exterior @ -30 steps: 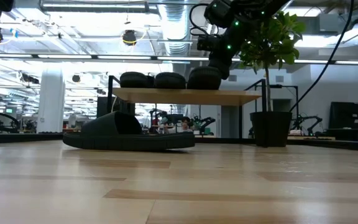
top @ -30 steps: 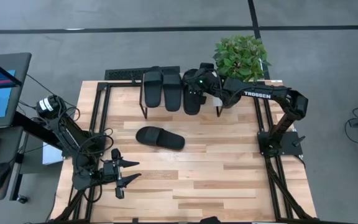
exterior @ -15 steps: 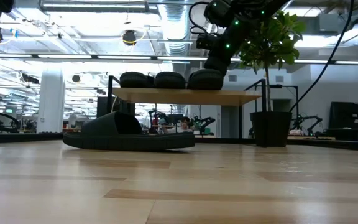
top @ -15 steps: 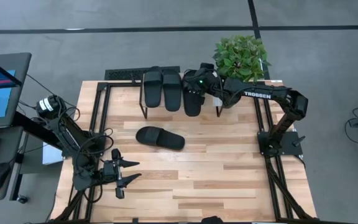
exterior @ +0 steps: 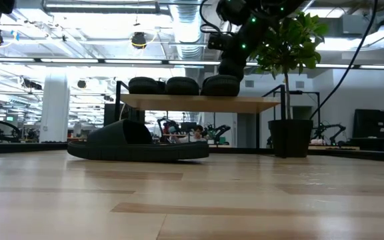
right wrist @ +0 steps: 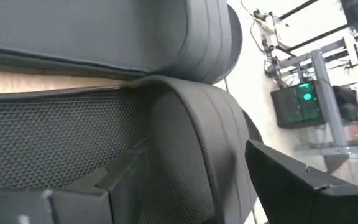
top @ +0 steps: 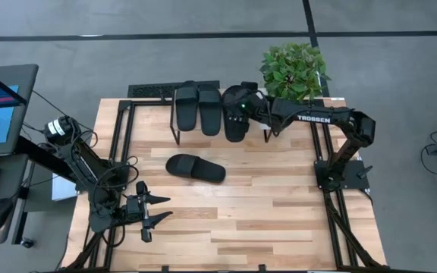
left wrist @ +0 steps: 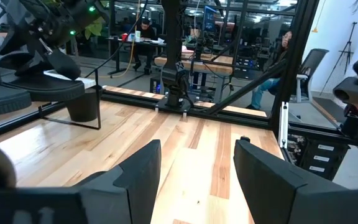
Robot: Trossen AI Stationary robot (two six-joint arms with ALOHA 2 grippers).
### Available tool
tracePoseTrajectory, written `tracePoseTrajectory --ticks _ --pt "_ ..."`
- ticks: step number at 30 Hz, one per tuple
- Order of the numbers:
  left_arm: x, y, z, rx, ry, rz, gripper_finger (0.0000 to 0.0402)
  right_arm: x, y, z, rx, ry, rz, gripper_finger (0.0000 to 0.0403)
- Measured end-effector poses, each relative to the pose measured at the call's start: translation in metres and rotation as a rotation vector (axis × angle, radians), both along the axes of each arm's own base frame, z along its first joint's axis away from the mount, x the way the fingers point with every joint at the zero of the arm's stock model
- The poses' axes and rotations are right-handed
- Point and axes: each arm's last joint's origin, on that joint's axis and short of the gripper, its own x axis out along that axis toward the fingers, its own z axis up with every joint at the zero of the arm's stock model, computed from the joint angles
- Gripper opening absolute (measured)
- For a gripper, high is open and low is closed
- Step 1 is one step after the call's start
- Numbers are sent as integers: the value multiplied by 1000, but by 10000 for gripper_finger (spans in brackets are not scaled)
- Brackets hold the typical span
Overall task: Pick and place slides into the shelf
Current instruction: Put the black slide on the shelf
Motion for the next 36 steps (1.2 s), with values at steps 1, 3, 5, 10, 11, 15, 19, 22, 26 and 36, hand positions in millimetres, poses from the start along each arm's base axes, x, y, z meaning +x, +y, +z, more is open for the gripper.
tracePoseTrajectory --ticks 1,3,5,10,11,15,19,22,26,36 --pt "0 0 0 0 0 0 192 1 2 0 -10 6 -1 255" --pt "0 0 0 0 0 0 192 1 5 1 -34 17 -7 255" --pt "0 0 0 0 0 0 192 2 7 1 -53 25 -17 255" --pt "0 0 0 4 2 0 192 -2 11 10 -82 13 -33 255" --pt "0 0 0 5 3 0 192 -4 13 13 -81 10 -33 255" --pt "0 0 -1 4 5 0 192 -13 23 45 -90 -94 -32 255" --pt "0 0 -1 4 5 0 192 -33 42 96 -68 -325 -41 255" --pt "0 0 -2 11 10 0 192 -60 60 135 47 -600 -10 255" --pt "0 0 -2 12 10 0 192 -92 79 155 334 -828 113 255" --pt "0 0 -2 -15 7 -6 192 -111 136 76 651 -723 145 255"
